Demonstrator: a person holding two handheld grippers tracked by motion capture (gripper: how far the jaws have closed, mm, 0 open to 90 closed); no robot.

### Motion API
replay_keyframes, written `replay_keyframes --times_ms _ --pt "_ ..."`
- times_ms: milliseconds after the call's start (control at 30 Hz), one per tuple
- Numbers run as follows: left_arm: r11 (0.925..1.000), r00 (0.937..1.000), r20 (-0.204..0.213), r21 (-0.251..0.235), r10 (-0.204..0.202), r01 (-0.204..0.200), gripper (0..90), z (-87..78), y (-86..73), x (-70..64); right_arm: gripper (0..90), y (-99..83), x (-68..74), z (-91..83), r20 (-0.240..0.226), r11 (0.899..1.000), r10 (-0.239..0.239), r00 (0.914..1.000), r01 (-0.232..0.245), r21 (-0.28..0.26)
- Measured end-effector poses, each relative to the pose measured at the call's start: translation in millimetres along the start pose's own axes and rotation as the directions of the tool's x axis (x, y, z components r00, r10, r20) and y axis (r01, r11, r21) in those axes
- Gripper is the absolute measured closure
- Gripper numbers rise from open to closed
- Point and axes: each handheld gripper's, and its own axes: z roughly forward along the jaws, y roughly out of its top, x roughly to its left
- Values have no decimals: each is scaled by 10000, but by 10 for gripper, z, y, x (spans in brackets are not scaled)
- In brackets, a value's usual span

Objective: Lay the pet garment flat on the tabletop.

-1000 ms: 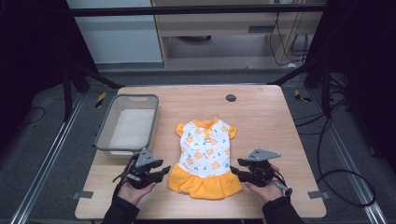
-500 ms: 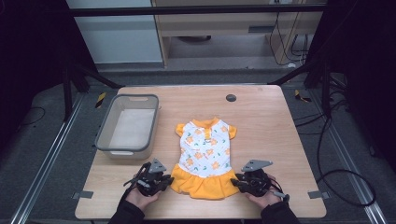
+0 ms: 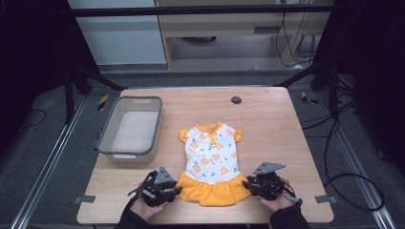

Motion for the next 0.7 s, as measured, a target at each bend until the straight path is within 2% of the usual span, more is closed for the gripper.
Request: replay_keyframes --times_ms 133,267,300,400,533,700 --pt "9965 9998 -205 -834 -75 57 609 -139 104 67 647 57 -37 -67 128 9967 -116 9999 126 -800" --pt "9937 9992 -368 -1108 144 -184 665 -167 203 102 685 154 -114 -89 151 9893 -3 9999 25 -1456" --pt "9919 9981 -535 -1214 315 -378 687 -164 292 125 704 180 -131 -90 177 9879 89 9998 -60 -1552" --pt "9917 9988 -478 -1273 106 -166 753 -113 402 168 776 255 -184 -68 230 9828 260 9994 -214 -1834" --pt "9916 9986 -526 -1295 6 -74 847 2 564 192 845 354 -243 14 244 9782 380 9990 -322 -2052" --pt "9887 9988 -458 -1497 -157 87 872 205 751 235 888 485 -299 207 110 9759 558 9984 -522 -2117"
